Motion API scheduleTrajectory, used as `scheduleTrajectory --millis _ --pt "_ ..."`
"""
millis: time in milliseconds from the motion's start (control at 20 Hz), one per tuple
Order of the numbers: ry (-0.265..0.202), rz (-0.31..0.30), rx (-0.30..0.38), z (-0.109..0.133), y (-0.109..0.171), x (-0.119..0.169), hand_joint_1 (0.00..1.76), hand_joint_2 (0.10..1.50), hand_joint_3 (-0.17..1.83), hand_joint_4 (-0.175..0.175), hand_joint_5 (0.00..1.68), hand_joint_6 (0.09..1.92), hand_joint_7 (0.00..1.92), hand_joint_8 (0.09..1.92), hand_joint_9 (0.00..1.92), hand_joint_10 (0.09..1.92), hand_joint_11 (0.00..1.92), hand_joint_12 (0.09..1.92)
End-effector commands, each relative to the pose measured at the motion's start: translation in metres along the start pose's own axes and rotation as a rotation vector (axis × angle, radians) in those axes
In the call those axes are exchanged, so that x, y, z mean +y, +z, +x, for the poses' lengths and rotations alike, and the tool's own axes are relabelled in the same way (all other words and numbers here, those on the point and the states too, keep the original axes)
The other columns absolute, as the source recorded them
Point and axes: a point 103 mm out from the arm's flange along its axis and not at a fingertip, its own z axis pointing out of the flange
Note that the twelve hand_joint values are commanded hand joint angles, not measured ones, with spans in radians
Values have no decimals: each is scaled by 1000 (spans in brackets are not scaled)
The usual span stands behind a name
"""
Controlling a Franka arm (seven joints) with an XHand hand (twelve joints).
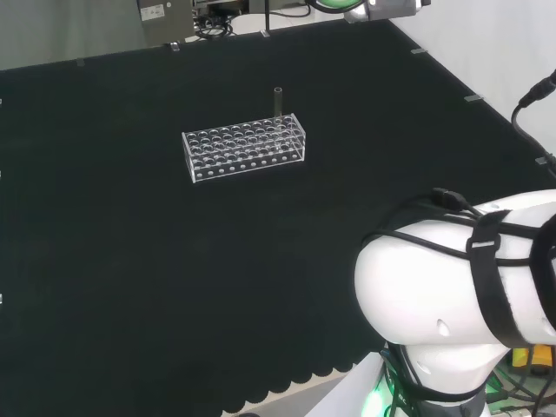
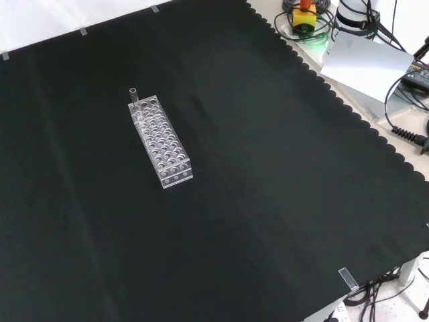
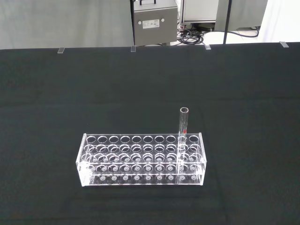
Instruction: Pick up the test tube.
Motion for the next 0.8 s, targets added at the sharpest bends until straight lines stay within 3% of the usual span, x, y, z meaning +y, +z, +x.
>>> scheduleTrajectory --millis 50,200,450,800 --pt "-2 -5 -9 0 1 1 328 769 523 -27 0 87 0 336 0 308 0 1165" --pt "4 -9 -1 -2 0 5 320 855 351 -26 0 87 0 317 0 289 0 1197" --pt "-19 -38 11 -3 -3 19 323 875 311 -26 0 87 0 333 0 310 0 1235" --pt "-45 -14 3 -3 6 60 388 923 227 -42 79 87 26 712 0 681 0 1494"
